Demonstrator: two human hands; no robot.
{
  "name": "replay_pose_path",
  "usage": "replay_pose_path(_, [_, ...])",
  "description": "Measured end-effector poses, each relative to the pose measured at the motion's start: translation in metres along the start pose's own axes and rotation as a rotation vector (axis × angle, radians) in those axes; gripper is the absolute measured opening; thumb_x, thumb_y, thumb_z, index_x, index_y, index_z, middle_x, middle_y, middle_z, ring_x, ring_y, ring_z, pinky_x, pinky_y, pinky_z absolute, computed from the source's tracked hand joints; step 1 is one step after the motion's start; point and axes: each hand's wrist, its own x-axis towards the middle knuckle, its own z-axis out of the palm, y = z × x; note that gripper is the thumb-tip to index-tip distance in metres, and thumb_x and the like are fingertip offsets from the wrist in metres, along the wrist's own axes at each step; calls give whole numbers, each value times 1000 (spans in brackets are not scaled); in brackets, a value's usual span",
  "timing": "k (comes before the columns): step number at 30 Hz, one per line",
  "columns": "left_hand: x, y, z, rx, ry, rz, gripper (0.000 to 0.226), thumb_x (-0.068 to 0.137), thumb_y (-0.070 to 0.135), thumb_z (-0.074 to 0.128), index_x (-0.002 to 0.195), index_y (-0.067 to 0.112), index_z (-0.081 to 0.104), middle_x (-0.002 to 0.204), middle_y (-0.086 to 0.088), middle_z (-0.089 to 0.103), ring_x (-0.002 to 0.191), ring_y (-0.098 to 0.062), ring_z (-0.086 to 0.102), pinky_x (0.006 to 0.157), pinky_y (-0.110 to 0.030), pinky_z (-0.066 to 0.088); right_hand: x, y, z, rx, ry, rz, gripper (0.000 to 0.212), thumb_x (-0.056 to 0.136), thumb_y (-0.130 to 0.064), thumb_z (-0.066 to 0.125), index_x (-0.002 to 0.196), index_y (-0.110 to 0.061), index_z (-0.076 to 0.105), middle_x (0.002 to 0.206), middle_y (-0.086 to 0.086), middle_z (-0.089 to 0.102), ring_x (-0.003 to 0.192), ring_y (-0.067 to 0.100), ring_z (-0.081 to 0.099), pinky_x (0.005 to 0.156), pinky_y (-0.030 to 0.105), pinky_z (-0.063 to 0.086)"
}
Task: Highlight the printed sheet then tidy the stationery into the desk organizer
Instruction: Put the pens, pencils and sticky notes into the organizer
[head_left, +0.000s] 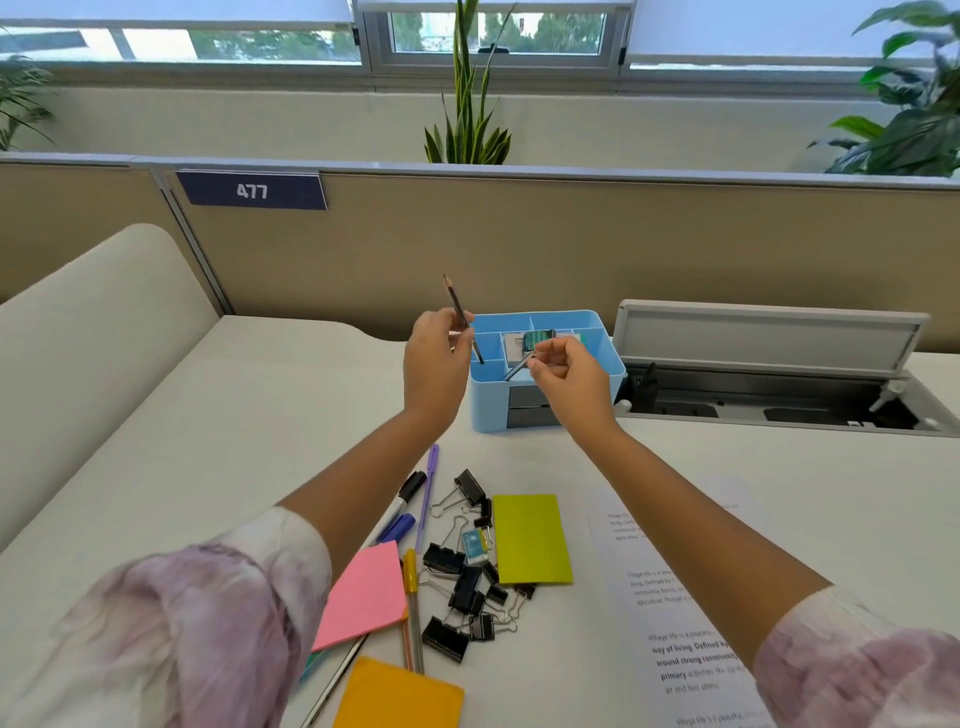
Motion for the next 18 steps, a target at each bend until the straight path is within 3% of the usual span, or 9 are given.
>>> replay_pose_path(3, [5,-9,14,67,-80,2,13,92,9,50,101,5,59,101,-11,56,85,-11,52,63,-5,41,-8,6,-10,0,-9,-20,21,89,-17,59,109,-12,55,105,-2,61,90,8,57,74,16,49])
replay_pose_path(7, [7,-21,25,146,-172,-19,15,93,9,48,102,5,58,103,-13,57,91,-22,57,75,-32,51,-26,14,-20,-18,-64,-71,18,89,-11,58,106,-15,55,99,-4,60,89,8,58,71,7,44])
replay_pose_path(9, [4,-25,28,165,-207,-32,15,92,8,48,102,4,58,104,-14,59,94,-25,58,77,-36,52,-36,18,-22,-33,-100,-90,17,88,-9,58,104,-15,55,97,-4,60,87,7,57,71,6,44])
replay_pose_path(18, [-17,-43,8,182,-273,-19,32,90,-1,47,119,9,54,117,-10,59,100,-14,54,83,-19,40,-71,34,-15,-49,-196,-28,19,88,-6,56,102,-20,55,97,-7,60,86,4,55,66,3,43])
